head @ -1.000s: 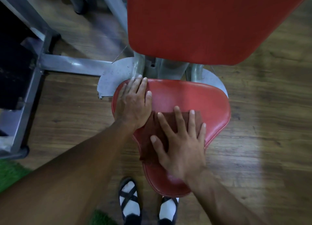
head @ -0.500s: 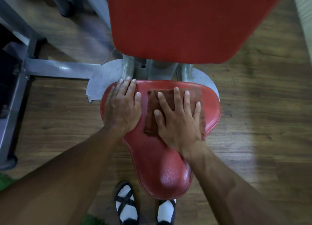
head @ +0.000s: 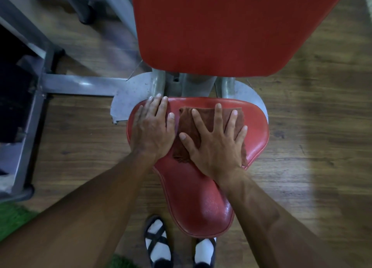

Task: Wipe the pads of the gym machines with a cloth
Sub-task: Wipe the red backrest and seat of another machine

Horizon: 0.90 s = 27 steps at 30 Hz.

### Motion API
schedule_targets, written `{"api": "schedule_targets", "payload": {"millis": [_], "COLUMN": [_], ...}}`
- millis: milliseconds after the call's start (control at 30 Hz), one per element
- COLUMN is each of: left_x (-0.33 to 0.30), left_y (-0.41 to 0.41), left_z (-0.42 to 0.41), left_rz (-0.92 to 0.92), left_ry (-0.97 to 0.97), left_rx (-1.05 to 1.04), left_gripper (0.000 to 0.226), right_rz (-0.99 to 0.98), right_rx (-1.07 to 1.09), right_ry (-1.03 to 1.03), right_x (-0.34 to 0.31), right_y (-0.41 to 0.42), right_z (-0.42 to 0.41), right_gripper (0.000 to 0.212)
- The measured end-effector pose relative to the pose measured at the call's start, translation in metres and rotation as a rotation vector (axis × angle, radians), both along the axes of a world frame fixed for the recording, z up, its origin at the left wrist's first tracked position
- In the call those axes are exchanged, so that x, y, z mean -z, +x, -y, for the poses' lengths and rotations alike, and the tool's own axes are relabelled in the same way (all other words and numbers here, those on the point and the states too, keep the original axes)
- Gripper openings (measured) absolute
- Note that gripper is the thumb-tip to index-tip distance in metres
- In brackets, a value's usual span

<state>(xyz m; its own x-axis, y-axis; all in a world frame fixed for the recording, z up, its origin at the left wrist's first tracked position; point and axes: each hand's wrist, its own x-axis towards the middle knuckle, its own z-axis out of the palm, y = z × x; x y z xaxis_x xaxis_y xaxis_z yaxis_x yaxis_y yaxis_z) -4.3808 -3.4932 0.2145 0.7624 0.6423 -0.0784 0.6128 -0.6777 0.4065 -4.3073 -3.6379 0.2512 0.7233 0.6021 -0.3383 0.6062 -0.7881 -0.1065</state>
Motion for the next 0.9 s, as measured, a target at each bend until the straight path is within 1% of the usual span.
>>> {"api": "schedule_targets", "payload": {"millis": [133, 233, 300, 367, 433, 467, 500, 533, 600, 633, 733, 767, 833, 867, 900], "left_x": [-0.002, -0.003, -0.008, -0.016, -0.034, -0.045, -0.059, -0.075, -0.112, -0.129, -0.195, -0.212, -0.246, -0.256, -0.265], "left_y": [0.000, -0.002, -0.003, -0.007, -0.018, -0.027, -0.036, -0.045, -0.060, -0.068, -0.084, -0.088, -0.090, -0.094, -0.100], "left_z": [0.001, -0.001, -0.002, 0.003, 0.016, 0.026, 0.037, 0.047, 0.066, 0.076, 0.106, 0.117, 0.138, 0.148, 0.162], "left_rz": [-0.007, -0.023, -0.045, -0.072, -0.130, -0.170, -0.194, -0.226, -0.307, -0.356, -0.441, -0.453, -0.461, -0.477, -0.497], "left_ry": [-0.022, -0.051, -0.077, -0.122, -0.208, -0.249, -0.269, -0.277, -0.302, -0.306, -0.454, -0.468, -0.525, -0.551, -0.538], "left_rx": [0.006, 0.025, 0.058, 0.090, 0.128, 0.154, 0.175, 0.208, 0.273, 0.308, 0.358, 0.370, 0.431, 0.457, 0.463], "left_gripper": [0.061, 0.063, 0.060, 0.057, 0.055, 0.054, 0.054, 0.053, 0.053, 0.055, 0.057, 0.055, 0.050, 0.049, 0.050], "right_rz": [-0.008, 0.034, 0.064, 0.046, -0.079, -0.170, -0.220, -0.244, -0.232, -0.229, -0.321, -0.324, -0.341, -0.352, -0.367], "right_rx": [0.045, 0.076, 0.058, 0.045, 0.045, 0.032, 0.007, 0.003, 0.021, 0.038, -0.031, -0.051, -0.013, -0.022, -0.015], "right_ry": [0.076, 0.169, 0.190, 0.189, 0.129, 0.074, 0.030, 0.005, -0.011, -0.008, -0.067, -0.057, -0.041, -0.062, -0.081], "right_x": [0.005, 0.009, 0.011, 0.007, -0.007, -0.015, -0.025, -0.037, -0.062, -0.071, -0.126, -0.147, -0.186, -0.202, -0.216], "right_y": [-0.015, -0.026, -0.034, -0.038, -0.041, -0.042, -0.043, -0.043, -0.046, -0.049, -0.062, -0.068, -0.080, -0.086, -0.093], "right_z": [0.003, 0.005, 0.010, 0.020, 0.031, 0.038, 0.044, 0.051, 0.068, 0.081, 0.122, 0.134, 0.167, 0.182, 0.203], "right_gripper": [0.066, 0.060, 0.055, 0.053, 0.053, 0.052, 0.051, 0.053, 0.063, 0.064, 0.063, 0.059, 0.044, 0.041, 0.041]}}
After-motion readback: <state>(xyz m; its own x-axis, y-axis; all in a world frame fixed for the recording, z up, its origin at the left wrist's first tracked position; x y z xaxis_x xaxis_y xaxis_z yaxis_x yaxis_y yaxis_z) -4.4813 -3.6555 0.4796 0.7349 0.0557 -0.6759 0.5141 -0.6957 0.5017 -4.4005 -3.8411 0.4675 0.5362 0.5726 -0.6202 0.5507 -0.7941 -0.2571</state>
